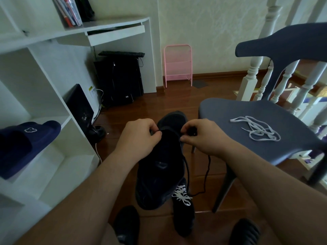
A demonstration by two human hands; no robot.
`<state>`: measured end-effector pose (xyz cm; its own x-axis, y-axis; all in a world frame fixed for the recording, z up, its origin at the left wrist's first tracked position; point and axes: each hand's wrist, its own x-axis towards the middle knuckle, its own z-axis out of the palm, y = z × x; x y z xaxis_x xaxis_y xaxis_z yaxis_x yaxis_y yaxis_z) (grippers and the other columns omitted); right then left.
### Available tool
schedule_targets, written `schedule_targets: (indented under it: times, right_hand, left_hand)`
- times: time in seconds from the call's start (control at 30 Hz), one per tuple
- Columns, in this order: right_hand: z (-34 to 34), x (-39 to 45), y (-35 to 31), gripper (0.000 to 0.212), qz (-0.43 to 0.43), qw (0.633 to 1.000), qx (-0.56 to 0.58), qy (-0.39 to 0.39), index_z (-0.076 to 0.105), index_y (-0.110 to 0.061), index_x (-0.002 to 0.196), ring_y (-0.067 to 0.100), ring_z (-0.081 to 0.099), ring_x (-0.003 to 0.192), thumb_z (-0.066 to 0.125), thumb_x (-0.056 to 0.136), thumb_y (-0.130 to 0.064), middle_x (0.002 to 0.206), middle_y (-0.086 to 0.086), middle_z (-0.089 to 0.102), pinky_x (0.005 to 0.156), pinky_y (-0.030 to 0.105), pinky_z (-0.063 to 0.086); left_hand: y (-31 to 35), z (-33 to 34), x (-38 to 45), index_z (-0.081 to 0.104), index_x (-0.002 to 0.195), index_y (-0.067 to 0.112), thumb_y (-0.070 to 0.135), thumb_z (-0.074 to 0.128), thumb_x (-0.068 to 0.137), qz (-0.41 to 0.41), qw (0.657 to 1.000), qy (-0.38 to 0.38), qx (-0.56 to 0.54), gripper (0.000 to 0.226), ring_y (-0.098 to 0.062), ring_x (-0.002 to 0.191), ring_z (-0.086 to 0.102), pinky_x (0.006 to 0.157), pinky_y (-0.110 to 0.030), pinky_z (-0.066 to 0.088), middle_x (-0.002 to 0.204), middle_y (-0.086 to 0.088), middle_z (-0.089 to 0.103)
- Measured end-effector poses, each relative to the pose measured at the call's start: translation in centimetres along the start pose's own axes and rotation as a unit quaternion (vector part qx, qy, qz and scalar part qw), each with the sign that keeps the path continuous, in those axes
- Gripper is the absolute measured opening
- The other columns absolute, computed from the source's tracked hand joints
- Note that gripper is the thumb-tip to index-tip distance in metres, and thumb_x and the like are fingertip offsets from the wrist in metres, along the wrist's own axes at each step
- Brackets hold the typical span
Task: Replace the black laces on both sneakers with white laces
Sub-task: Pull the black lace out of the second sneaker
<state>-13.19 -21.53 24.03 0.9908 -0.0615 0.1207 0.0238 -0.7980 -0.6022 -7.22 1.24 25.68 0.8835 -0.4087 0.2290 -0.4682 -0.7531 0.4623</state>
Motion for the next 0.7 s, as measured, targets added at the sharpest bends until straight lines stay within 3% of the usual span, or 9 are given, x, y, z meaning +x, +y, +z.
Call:
schedule_targets:
  times: [0.2,0.3,0.37,0.43,0.47,0.53,0.57,0.63,0.7]
  right_hand:
    - [0.3,0.2,-0.1,0.02,-0.028,0.994,-0.099,0.038,0.078,-0.028,0.111,0.012,0.066,0.095,0.068,0.095,-0.022,0.104,-0.009,0.075,0.084,0.029,0.055]
    - [-0.3,0.6,1.9,0.011,0.094,0.984,-0.136,0.059,0.073,-0.024,0.084,0.021,0.063,0.078,0.065,0.091,-0.026,0.086,-0.001,0.07,0.066,0.037,0.055]
    - [-0.6,0.5,3.2,0.02,0.153,0.979,-0.128,0.046,0.063,-0.019,0.073,0.023,0.059,0.07,0.066,0.091,-0.026,0.073,0.003,0.062,0.059,0.034,0.048]
    - [-0.5,0.5,3.3,0.019,0.169,0.983,-0.034,0.06,0.064,-0.016,0.076,0.021,0.056,0.066,0.063,0.093,-0.025,0.07,0.001,0.061,0.057,0.032,0.044]
    - [-0.5,0.6,2.9,0.018,0.175,0.979,0.066,0.082,0.065,-0.015,0.078,0.019,0.051,0.06,0.061,0.094,-0.022,0.067,0.0,0.059,0.054,0.031,0.039]
    - [-0.7,0.8,1.6,0.017,0.197,0.921,0.314,0.115,0.062,-0.013,0.08,0.016,0.034,0.049,0.055,0.096,-0.015,0.072,-0.001,0.067,0.051,0.029,0.027]
    - [-0.8,0.8,0.9,0.018,0.21,0.881,0.411,0.108,0.06,-0.013,0.079,0.016,0.029,0.048,0.051,0.095,-0.012,0.088,-0.001,0.076,0.05,0.029,0.023]
    - [-1.0,0.7,-0.3,0.023,0.219,0.824,0.518,0.067,0.067,-0.012,0.08,0.014,0.025,0.049,0.048,0.094,-0.013,0.12,0.002,0.075,0.048,0.028,0.022]
    - [-1.0,0.5,-1.0,0.019,0.206,0.811,0.545,0.038,0.062,-0.01,0.089,0.014,0.026,0.05,0.046,0.096,-0.015,0.111,0.006,0.077,0.044,0.026,0.023]
  left_hand:
    - [-0.2,-0.4,0.0,0.066,0.086,0.034,0.039,0.072,0.097,0.001,1.0,0.004,0.001,0.014,-0.004,0.067,0.061,0.055,-0.019,0.039,0.071,0.012,0.063]
    - [-0.7,-1.0,0.2,0.071,0.09,0.03,0.039,0.071,0.097,-0.022,0.999,0.021,-0.014,0.011,-0.005,0.068,0.064,0.057,-0.023,0.044,0.074,0.012,0.066]
    - [-1.0,-1.3,0.2,0.07,0.09,0.031,0.038,0.072,0.097,-0.027,0.999,0.025,-0.019,0.011,-0.005,0.069,0.064,0.057,-0.024,0.045,0.073,0.012,0.066]
    - [-0.9,-1.3,0.1,0.066,0.084,0.032,0.037,0.072,0.097,-0.022,1.0,0.015,-0.006,0.015,-0.006,0.065,0.063,0.055,-0.023,0.043,0.07,0.011,0.065]
    - [-0.7,-1.2,0.1,0.063,0.081,0.033,0.036,0.072,0.096,-0.019,1.0,0.011,0.001,0.019,-0.006,0.063,0.062,0.053,-0.022,0.041,0.068,0.01,0.064]
    - [-0.5,-0.9,0.0,0.058,0.076,0.035,0.034,0.073,0.096,-0.019,1.0,0.007,0.008,0.025,-0.006,0.061,0.061,0.05,-0.02,0.038,0.069,0.01,0.063]
    - [-0.4,-0.9,0.1,0.057,0.075,0.035,0.034,0.073,0.096,-0.021,1.0,0.006,0.008,0.026,-0.006,0.061,0.06,0.05,-0.019,0.037,0.07,0.011,0.062]
    - [-0.2,-0.7,0.1,0.057,0.075,0.035,0.035,0.072,0.096,-0.025,1.0,0.004,0.009,0.026,-0.005,0.061,0.059,0.048,-0.018,0.035,0.07,0.011,0.062]
    - [0.0,-0.5,0.1,0.061,0.078,0.033,0.036,0.072,0.096,-0.029,1.0,-0.004,0.004,0.022,-0.005,0.06,0.059,0.045,-0.015,0.033,0.07,0.011,0.062]
